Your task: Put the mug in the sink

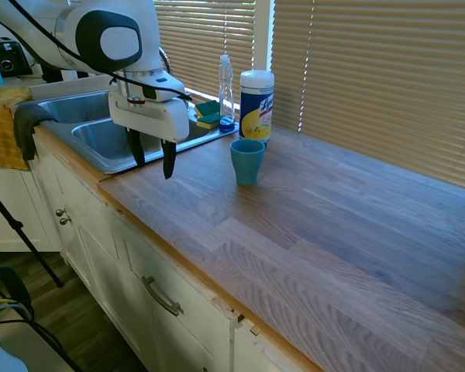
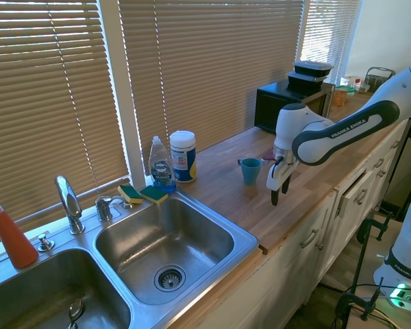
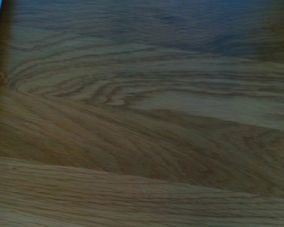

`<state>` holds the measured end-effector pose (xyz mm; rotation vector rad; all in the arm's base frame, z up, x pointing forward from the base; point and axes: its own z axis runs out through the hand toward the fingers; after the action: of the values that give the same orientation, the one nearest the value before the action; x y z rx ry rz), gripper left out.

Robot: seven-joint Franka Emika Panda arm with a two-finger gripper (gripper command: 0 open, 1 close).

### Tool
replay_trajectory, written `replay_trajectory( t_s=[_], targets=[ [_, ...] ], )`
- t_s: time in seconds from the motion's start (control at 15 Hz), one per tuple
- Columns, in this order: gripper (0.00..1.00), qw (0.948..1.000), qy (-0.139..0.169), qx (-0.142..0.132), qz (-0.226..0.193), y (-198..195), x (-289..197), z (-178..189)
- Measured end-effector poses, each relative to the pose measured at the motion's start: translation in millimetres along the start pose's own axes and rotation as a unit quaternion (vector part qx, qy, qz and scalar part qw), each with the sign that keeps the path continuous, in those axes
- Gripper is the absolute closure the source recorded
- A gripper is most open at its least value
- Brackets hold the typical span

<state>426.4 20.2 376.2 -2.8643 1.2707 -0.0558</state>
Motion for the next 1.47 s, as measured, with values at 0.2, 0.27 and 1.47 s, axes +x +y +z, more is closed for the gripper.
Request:
replay_trajectory(
  t_s=[0.2, 0.27, 1.47],
  targets=[
    [0.00, 1.0000, 0.001, 0.000, 0.000, -1.0, -0.1, -0.4],
    [0.00, 1.0000, 0.004, 0.003, 0.002, -3.1, 1.0, -3.8],
    [0.00, 0.9863, 0.036, 0.053, 0.152, -69.6, 165.6, -38.1]
  ],
)
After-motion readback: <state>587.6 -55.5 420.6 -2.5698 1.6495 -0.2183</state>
